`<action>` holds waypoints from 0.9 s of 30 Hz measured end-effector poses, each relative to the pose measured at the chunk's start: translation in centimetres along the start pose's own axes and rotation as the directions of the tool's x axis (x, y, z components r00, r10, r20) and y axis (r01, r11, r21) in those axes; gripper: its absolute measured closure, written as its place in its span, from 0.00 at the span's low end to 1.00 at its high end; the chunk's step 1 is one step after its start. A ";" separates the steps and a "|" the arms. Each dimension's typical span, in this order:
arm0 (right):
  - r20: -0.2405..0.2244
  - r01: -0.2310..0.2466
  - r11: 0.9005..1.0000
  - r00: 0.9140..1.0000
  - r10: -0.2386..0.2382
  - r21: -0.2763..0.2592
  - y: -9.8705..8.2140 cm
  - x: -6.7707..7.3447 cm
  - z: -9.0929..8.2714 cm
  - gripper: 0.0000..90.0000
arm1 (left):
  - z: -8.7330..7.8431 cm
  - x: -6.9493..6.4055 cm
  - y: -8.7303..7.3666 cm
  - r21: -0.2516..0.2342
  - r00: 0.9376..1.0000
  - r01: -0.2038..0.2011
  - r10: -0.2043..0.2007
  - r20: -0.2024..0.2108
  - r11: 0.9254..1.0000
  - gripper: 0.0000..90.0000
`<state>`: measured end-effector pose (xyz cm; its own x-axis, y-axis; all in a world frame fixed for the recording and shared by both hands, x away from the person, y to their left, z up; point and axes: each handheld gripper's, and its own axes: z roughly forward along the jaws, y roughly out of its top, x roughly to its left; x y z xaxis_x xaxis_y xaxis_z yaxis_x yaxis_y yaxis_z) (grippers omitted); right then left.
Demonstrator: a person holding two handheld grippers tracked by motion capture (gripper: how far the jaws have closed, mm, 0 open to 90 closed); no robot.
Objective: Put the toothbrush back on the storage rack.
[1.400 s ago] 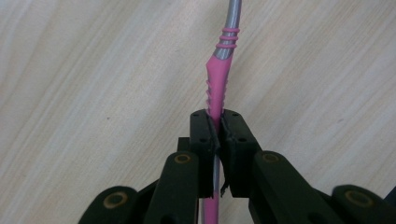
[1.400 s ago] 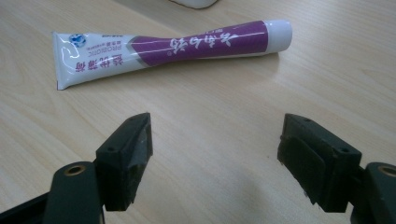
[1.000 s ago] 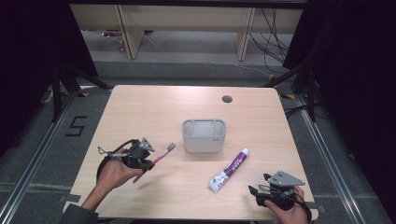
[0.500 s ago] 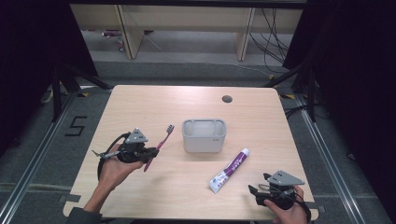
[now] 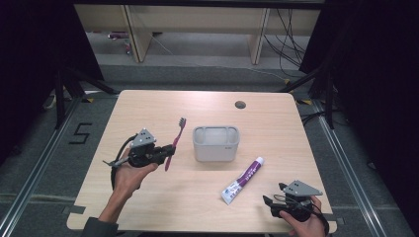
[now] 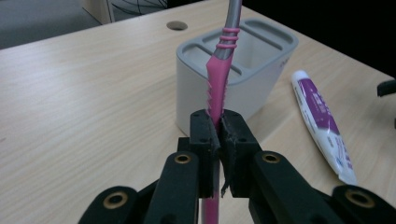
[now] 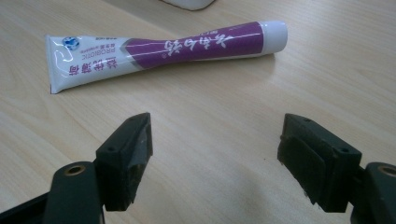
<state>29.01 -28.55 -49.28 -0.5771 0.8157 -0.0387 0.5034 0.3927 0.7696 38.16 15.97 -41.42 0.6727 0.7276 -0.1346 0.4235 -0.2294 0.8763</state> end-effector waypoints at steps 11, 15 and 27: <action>0.006 -0.019 1.000 1.000 0.019 0.002 0.0 0.1 -0.1 0.29 | 1.1 0.5 1.7 -0.067 0.999 0.050 -0.049 0.017 0.996 0.93; -0.002 -0.010 1.000 1.000 0.010 0.002 0.0 0.0 0.0 0.29 | 1.3 0.6 2.5 -0.079 0.999 0.048 -0.048 0.005 0.996 0.93; 0.001 -0.010 1.000 1.000 0.010 0.002 0.0 0.0 0.0 0.29 | 2.9 -0.5 5.2 -0.097 0.999 0.036 -0.034 0.020 0.995 0.93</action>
<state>28.97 -28.54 -49.25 -0.5710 0.8203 -0.0318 0.5108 0.3854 0.7685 41.82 12.54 -38.11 0.6697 0.7222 -0.1732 0.3864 -0.1396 0.9117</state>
